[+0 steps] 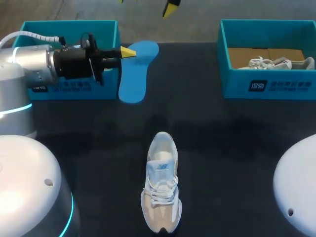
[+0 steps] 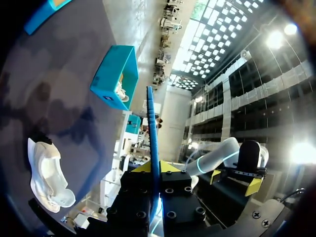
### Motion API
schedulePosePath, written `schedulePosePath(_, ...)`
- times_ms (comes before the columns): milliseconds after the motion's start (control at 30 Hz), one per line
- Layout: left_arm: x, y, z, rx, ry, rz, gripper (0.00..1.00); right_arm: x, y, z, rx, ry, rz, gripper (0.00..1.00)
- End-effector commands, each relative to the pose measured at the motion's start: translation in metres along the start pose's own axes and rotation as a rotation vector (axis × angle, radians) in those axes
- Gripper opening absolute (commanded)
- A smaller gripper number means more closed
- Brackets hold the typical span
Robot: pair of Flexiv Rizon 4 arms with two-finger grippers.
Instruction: Take the shoe out of the shoebox, open the shoe tongue, remove and reinsert the insole, then place the shoe into the shoebox
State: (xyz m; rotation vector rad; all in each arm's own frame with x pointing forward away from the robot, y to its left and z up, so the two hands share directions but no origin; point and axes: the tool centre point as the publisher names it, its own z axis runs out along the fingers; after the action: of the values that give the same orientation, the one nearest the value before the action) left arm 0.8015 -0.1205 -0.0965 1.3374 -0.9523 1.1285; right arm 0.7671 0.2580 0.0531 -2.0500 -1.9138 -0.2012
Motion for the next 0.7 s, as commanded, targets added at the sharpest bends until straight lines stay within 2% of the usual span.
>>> schedulePosePath(33,0.0,0.001,0.0,0.003,-0.003,0.0,0.0,0.012,-0.002,0.004,-0.023,-0.22,0.006,1.0)
schedulePosePath(400,0.0,0.001,0.0,0.003,-0.003,0.0,0.0,0.036,-0.002,0.017,-0.093,-0.301,-0.002,1.0)
schedulePosePath(700,0.0,0.001,0.0,0.003,-0.003,0.0,0.0,0.037,-0.001,0.021,-0.092,-0.325,0.007,1.0)
